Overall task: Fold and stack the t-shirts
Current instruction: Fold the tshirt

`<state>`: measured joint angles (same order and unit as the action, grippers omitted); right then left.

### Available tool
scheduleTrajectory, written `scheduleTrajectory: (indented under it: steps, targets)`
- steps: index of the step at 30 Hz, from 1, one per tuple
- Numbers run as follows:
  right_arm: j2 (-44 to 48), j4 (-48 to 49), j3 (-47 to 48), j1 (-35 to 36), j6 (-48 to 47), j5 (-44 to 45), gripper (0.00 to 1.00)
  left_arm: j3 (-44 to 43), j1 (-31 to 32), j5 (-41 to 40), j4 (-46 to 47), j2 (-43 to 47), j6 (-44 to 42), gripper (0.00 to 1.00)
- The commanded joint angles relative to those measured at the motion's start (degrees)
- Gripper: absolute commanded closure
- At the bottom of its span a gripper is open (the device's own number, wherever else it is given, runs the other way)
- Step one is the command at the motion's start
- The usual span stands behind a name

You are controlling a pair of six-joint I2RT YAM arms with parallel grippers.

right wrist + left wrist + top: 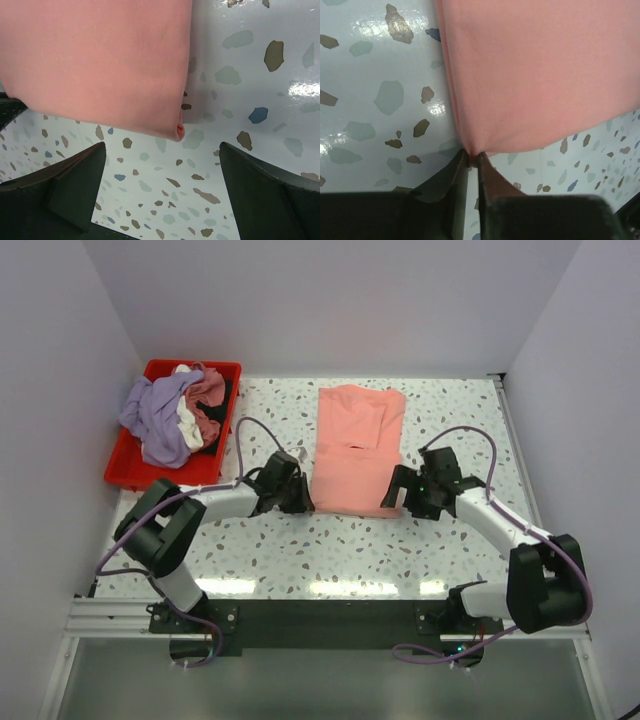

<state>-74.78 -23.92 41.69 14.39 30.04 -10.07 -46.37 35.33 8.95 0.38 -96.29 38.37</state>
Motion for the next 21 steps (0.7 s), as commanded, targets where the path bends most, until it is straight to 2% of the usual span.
scheduleTrajectory:
  steps: [1,3,9,13,16,19,20,21]
  targets:
    - [-0.63,2.39,-0.65,0.02,0.81,-1.53,0.02,-1.09,0.18,-1.22,0.23,-1.35,-0.58,0.88]
    - [-1.06,3.18,-1.08,0.11,0.72,-2.24,0.02,-1.00,0.18,-1.13,0.32,-1.44,-0.93,1.00]
    - [-3.26,5.55,-1.61,0.02,0.81,-3.90,0.10,-0.04,0.18,-0.43,0.67,-0.92,-1.10,1.00]
    - [-6.59,7.83,-1.09,0.11,0.98,-4.87,0.24,0.40,0.18,-0.51,0.85,-0.48,-0.84,1.00]
    - [-8.27,8.63,-1.26,0.11,1.16,-4.62,0.36,0.58,0.18,-0.60,0.85,-0.21,-0.84,1.00]
    - [-8.98,8.80,-1.44,0.02,1.07,-3.91,0.58,0.67,0.18,-0.78,0.67,-0.13,-0.75,1.00]
    - [-9.15,8.81,-1.61,0.11,0.90,-3.74,0.73,0.67,0.18,-0.69,0.59,0.05,-0.75,1.00]
    - [-9.15,8.89,-1.70,0.11,0.90,-3.65,0.78,0.75,0.18,-0.69,0.50,0.14,-0.84,1.00]
